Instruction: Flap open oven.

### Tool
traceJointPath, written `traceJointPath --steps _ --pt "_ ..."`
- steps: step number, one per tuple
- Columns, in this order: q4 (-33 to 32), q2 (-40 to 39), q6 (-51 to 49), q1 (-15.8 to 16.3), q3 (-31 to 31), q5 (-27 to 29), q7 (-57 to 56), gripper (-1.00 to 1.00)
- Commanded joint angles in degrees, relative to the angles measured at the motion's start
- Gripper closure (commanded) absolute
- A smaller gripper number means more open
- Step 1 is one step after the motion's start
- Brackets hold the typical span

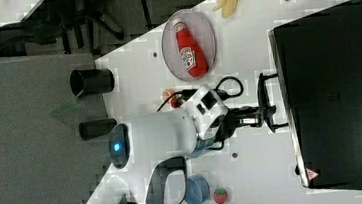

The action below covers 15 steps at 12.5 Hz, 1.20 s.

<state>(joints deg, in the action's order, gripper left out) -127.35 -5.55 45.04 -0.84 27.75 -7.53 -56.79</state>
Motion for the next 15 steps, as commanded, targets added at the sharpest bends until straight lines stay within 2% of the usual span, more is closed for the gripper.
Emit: traceJointPath --steps 1,9,15 --pt "0.17 -1.91 2.12 -0.03 -0.06 0.35 -2.46 0.65" --pt "-0.47 -3.87 2.67 1.26 -3.01 -0.95 -0.92 0.65" --pt "-2.76 -4.8 2.43 4.28 -7.68 -15.99 16.23 0.65"
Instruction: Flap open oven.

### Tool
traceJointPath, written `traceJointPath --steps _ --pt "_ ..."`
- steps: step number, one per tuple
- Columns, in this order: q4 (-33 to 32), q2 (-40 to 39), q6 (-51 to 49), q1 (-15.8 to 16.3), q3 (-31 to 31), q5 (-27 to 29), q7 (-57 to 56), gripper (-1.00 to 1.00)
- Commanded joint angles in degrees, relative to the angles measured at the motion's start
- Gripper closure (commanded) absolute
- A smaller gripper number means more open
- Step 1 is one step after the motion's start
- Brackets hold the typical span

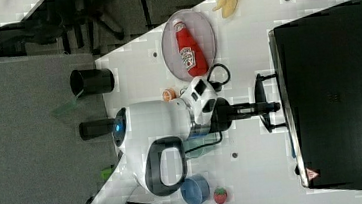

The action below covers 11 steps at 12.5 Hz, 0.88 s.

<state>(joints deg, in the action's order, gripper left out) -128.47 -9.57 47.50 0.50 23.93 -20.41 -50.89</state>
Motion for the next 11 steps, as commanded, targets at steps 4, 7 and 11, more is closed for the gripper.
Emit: traceJointPath --steps 4,7,11 --pt "-1.86 -4.28 -0.29 5.0 -6.98 -10.97 22.31 0.65" --pt "-1.48 -8.68 -0.28 7.33 -8.65 -16.36 31.98 0.65" --pt "-0.35 -14.72 -0.68 11.65 -8.7 -25.66 47.71 0.65"
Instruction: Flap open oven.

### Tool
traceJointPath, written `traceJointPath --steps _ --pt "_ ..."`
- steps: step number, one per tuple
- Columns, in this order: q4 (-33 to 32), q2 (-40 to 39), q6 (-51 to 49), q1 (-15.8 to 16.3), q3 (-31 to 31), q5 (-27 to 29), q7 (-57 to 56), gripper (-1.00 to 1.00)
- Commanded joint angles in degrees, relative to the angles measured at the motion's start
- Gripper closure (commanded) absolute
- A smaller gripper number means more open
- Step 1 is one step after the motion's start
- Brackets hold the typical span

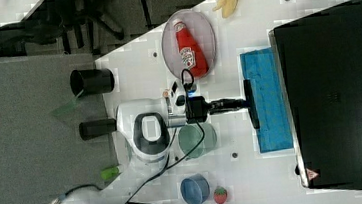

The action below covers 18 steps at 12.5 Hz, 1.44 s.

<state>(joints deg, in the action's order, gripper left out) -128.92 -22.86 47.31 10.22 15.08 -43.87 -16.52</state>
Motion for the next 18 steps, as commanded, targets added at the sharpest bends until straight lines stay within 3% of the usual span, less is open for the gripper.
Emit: traceJointPath --steps 1,6,12,18 --pt "0.75 -3.06 -1.1 2.95 0.17 -3.77 15.04 0.65" --pt "3.76 -9.52 -2.44 6.62 0.32 -5.46 15.89 0.65" --pt "4.22 -6.95 0.78 6.51 1.07 -3.58 15.88 0.65" --pt "4.19 6.43 0.97 5.49 1.28 15.27 15.86 0.65"
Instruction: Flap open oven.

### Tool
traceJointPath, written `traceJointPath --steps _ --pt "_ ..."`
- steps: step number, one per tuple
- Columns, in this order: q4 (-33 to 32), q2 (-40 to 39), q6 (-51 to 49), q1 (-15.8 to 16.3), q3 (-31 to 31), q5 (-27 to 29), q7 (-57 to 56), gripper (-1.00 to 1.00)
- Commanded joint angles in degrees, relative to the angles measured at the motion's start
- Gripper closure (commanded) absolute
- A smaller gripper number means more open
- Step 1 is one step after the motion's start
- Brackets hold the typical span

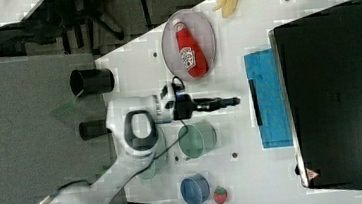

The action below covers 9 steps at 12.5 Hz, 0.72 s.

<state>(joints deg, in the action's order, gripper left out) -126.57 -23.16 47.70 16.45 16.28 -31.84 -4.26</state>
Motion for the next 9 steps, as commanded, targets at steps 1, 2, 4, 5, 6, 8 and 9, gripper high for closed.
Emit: traceJointPath --steps 1,2,4,5,6,8,9 --pt "1.85 9.23 0.19 -0.93 0.15 7.18 3.6 0.65" --pt "1.88 11.75 -0.76 -1.09 0.15 11.14 3.6 0.65" --pt "2.07 16.61 -4.52 -1.32 0.16 18.17 3.6 0.65" --pt "2.48 18.8 -7.3 -1.42 0.19 20.97 3.61 0.65" --pt "3.06 20.81 -10.07 -1.48 0.24 23.49 3.61 0.65" --pt "4.66 24.49 -14.59 -1.48 0.33 27.28 3.69 0.65" --pt "5.55 26.24 -16.48 -1.48 0.35 28.45 4.12 0.65"
